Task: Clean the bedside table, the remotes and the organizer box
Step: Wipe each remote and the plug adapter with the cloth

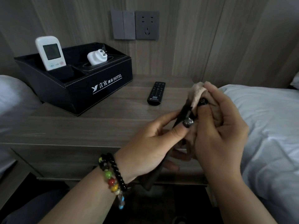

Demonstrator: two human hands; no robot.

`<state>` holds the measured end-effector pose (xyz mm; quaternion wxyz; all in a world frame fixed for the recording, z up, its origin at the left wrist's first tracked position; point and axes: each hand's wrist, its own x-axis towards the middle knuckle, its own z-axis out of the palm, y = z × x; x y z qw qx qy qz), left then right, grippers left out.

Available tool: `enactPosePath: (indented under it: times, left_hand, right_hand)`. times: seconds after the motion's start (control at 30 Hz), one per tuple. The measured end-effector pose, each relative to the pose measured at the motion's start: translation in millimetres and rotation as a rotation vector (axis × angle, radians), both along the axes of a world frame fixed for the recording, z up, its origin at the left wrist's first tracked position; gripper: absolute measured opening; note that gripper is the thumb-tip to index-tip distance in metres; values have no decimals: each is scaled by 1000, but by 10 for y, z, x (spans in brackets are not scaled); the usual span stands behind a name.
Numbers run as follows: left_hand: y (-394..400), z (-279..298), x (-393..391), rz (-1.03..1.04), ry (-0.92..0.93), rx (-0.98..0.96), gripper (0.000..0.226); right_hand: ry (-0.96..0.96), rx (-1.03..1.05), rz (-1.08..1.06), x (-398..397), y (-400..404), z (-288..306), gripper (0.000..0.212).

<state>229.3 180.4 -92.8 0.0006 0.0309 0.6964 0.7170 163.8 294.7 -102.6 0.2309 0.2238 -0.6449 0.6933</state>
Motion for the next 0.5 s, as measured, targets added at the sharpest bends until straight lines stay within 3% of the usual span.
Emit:
enactPosePath:
  times: [0.07,0.17,0.33,0.5]
  left_hand:
    - [16,-5,-11,35,22,-130,52]
    - [-38,25,-29,97,63,-181,52]
    - [-215,28,-46,225,99,-243,51]
    - [-270,-1,53,88,55,-136,42]
  right_hand:
    - [24,31,-24,-48,40,-6,41]
    - [56,86,63,-84,96,-35,42]
    - [446,509,79,-76,186,-31,38]
    - [397,469,15,-123,128,-88,40]
